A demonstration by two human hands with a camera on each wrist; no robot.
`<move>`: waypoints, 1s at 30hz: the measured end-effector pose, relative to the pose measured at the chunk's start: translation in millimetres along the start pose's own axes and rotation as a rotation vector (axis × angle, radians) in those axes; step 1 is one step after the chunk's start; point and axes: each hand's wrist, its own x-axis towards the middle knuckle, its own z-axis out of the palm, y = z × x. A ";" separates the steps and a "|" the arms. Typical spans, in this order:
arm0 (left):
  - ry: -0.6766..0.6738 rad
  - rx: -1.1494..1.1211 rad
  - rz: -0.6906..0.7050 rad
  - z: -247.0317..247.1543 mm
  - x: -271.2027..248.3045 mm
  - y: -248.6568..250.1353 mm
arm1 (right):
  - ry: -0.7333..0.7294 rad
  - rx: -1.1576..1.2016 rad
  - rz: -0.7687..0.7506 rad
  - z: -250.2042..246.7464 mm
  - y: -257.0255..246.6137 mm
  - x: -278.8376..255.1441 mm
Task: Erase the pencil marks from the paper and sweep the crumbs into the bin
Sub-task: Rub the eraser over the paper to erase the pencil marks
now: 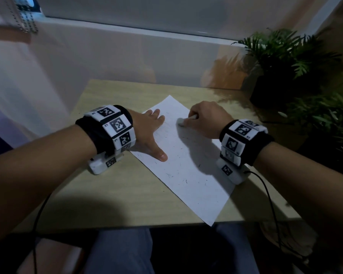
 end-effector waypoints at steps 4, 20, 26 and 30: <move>-0.002 0.017 -0.006 -0.4 -1.3 1.5 | 0.037 -0.062 0.073 -4.3 9.8 6.8; -0.001 0.023 -0.025 -0.5 -3.0 3.0 | -0.055 0.059 -0.086 -1.7 -0.9 -4.6; 0.005 0.013 -0.024 -2.2 -7.1 4.7 | 0.038 -0.080 -0.111 6.8 -2.8 -5.1; -0.004 0.005 -0.021 -3.2 -8.0 6.3 | 0.002 -0.009 -0.116 6.1 -5.8 -5.7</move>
